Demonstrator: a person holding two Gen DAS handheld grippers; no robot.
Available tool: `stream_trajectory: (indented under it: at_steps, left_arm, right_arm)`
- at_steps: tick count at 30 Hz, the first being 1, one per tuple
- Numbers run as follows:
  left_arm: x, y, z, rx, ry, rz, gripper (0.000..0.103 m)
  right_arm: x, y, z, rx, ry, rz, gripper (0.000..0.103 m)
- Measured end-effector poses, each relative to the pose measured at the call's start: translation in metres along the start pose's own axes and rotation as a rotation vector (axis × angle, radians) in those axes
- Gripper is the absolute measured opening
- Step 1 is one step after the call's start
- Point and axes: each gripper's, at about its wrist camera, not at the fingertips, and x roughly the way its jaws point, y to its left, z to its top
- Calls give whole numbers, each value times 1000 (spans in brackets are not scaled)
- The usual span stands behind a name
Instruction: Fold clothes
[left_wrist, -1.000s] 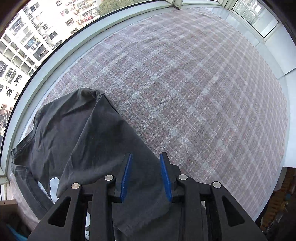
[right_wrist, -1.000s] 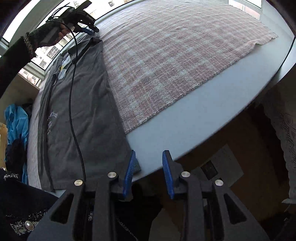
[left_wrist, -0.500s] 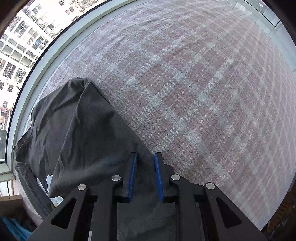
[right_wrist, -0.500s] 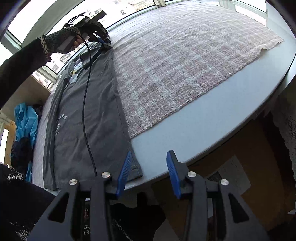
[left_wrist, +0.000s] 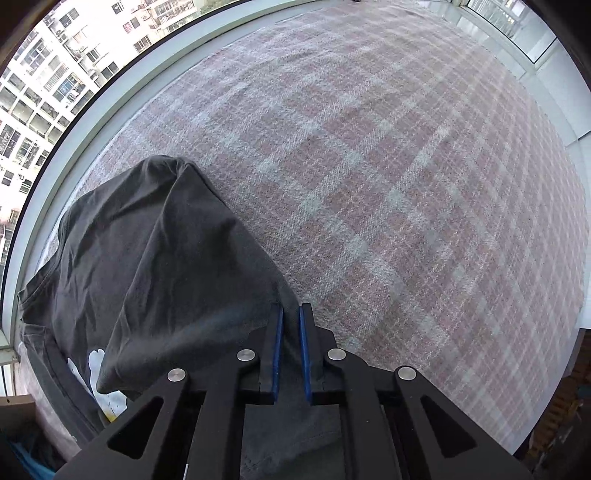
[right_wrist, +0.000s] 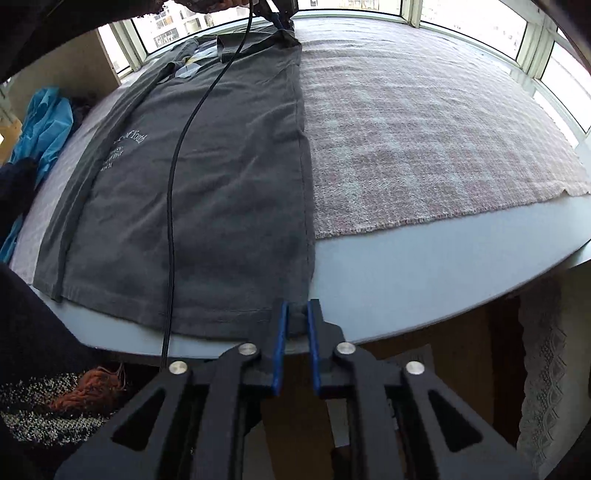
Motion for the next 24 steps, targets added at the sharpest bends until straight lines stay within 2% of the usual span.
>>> stream_trajectory:
  at_steps: [2,7,12,14,16,19,24]
  left_arm:
    - [-6,4,-5,9,-9,-14,7]
    - [-31,26,-21,25,-40,-56,7]
    - [-52,57,-48,30,-75,-88,6]
    - [-57,79,-43,26,-84,-103,5]
    - [-60,77,-42,14,-92,-112,5]
    - [-62,96,-48,-11,-102,-127,3]
    - [-52,123,-69,-36,-101,-143,3]
  right_arm:
    - [-4,0,2,32,1,9,7]
    - [-43,18,9,46,-77,83,7]
    - [-68,61,20,-8,-109,181,7]
    - [-68,81,20,-38,-100,206,7]
    - [-64,96,18,-59,-78,225,7]
    - [-52,114,15,-79,-40,246,7]
    - [-28,145,14,-125,19,275,7]
